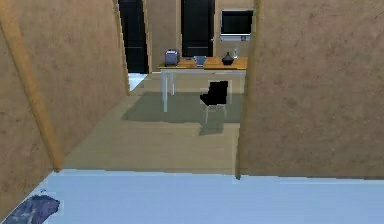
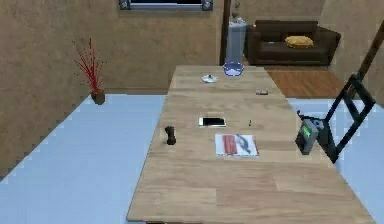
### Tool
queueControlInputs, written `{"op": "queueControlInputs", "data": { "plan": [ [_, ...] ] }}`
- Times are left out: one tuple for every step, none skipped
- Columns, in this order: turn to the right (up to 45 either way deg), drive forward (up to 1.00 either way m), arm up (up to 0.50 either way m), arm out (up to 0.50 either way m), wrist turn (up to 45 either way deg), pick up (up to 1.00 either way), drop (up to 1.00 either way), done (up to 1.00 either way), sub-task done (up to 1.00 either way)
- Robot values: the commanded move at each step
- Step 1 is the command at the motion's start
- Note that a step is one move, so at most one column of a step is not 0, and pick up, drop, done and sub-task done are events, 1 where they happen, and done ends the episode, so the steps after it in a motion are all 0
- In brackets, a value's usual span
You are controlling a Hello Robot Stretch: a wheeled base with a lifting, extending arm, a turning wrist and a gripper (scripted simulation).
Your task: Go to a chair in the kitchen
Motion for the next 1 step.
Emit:
{"op": "queueControlInputs", "data": {
  "plan": [
    [0.0, 1.0, 0.0, 0.0, 0.0, 0.0, 0.0, 0.0, 0.0]
  ]
}}
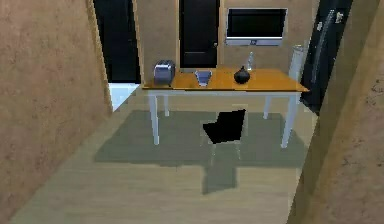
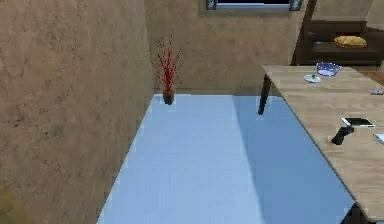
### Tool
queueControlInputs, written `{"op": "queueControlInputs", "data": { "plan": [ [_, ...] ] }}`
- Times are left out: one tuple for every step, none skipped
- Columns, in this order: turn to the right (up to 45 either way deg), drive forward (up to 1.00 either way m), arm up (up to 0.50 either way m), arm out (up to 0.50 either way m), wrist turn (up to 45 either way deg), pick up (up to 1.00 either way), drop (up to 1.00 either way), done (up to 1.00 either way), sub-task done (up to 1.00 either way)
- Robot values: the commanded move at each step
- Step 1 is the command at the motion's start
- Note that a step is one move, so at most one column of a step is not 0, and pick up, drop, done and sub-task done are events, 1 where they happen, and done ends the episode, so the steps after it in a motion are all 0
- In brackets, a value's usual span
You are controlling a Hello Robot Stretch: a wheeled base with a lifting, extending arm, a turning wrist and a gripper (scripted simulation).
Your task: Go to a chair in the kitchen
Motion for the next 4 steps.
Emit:
{"op": "queueControlInputs", "data": {
  "plan": [
    [0.0, 0.9, 0.0, 0.0, 0.0, 0.0, 0.0, 0.0, 0.0],
    [39.0, 0.0, 0.0, 0.0, 0.0, 0.0, 0.0, 0.0, 0.0],
    [0.0, 0.15, 0.0, 0.0, 0.0, 0.0, 0.0, 0.0, 0.0],
    [-24.0, 0.0, 0.0, 0.0, 0.0, 0.0, 0.0, 0.0, 0.0]
  ]
}}
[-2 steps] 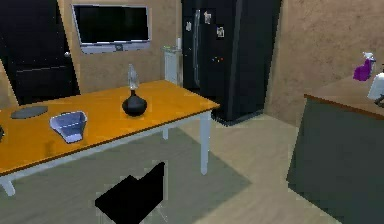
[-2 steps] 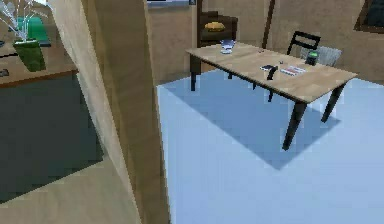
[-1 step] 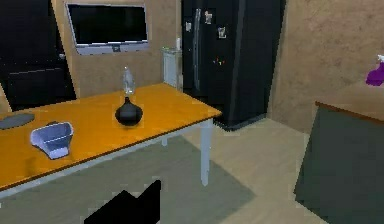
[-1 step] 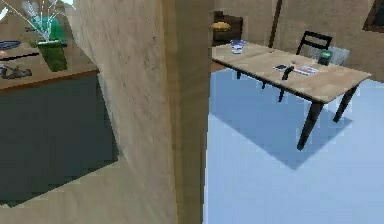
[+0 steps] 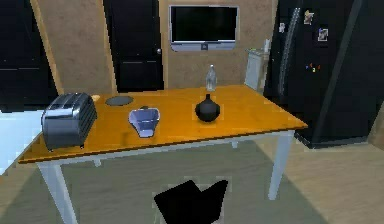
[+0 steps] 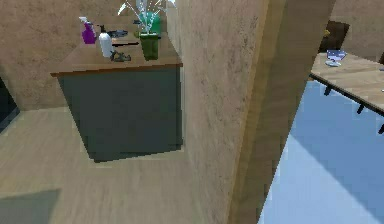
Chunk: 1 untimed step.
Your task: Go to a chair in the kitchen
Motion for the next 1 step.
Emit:
{"op": "queueControlInputs", "data": {
  "plan": [
    [0.0, 0.0, 0.0, 0.0, 0.0, 0.0, 0.0, 1.0, 0.0]
  ]
}}
